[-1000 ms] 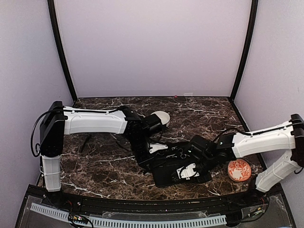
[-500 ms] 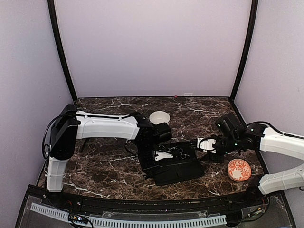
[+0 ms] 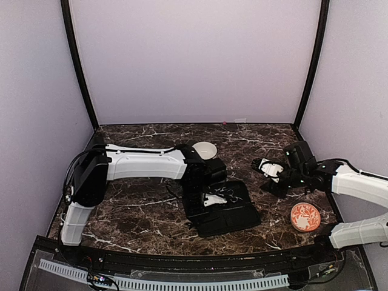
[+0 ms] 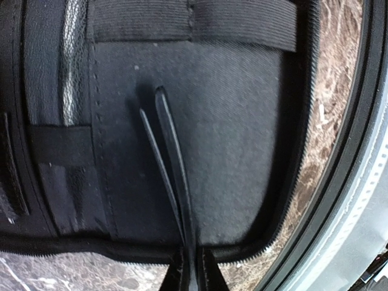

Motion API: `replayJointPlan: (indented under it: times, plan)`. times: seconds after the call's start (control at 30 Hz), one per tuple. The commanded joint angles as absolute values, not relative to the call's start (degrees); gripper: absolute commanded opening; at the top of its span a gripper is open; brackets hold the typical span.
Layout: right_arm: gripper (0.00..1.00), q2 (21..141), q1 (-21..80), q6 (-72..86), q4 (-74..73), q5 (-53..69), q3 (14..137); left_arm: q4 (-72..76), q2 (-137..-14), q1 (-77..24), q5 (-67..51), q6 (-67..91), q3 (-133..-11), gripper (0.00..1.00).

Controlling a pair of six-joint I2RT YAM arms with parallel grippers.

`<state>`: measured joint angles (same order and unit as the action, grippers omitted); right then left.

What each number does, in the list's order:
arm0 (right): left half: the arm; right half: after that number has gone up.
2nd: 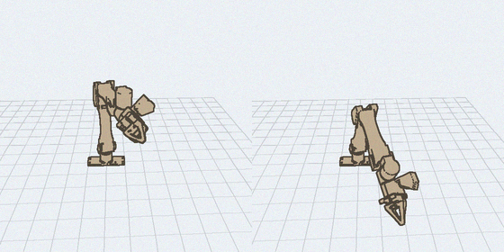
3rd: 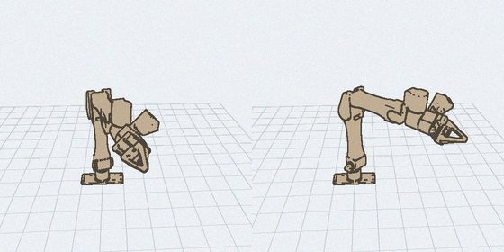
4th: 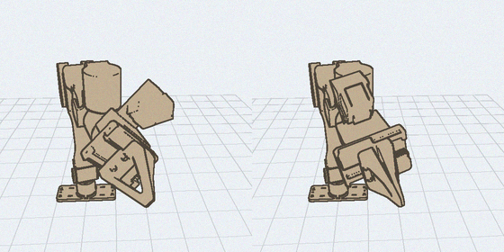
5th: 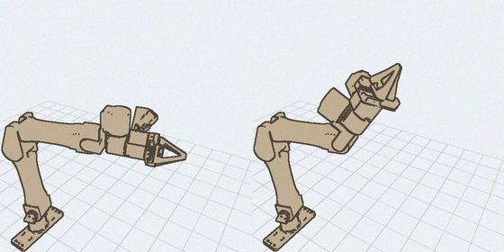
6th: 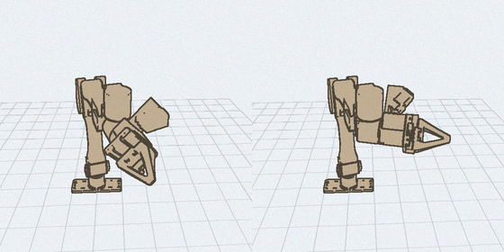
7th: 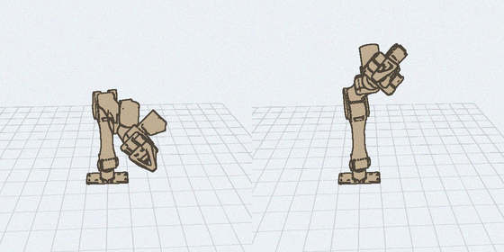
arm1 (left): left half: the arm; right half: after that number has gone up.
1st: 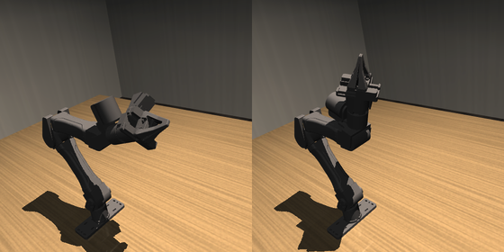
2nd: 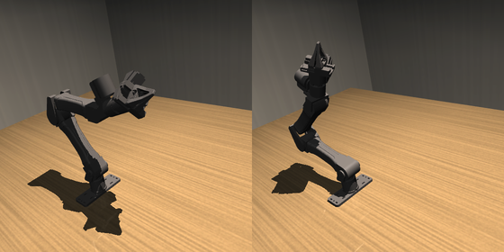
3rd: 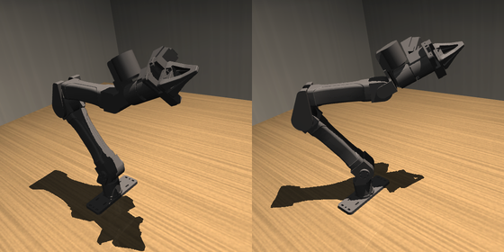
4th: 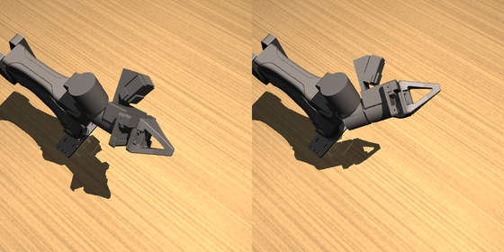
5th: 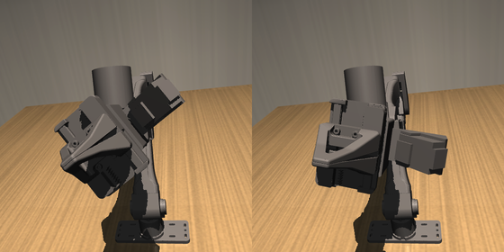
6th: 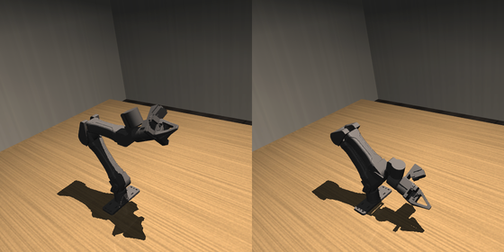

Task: Sort the hair-cutting tools

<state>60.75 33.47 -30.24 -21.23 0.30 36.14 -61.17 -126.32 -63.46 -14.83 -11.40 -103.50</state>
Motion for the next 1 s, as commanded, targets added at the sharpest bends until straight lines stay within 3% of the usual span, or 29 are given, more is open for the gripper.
replayJointPlan:
  times: [0.0, 0.97]
  plan:
    - [0.46, 60.97, 33.37, -29.09, -18.65, 0.14, 35.52, -63.18, -127.90, -64.02, -14.00, -12.84, -105.47, 0.00]
    - [0.46, 64.30, 33.33, -29.79, -20.31, 3.73, 36.25, -61.48, -133.85, -66.52, -19.22, -15.85, -113.27, 0.00]
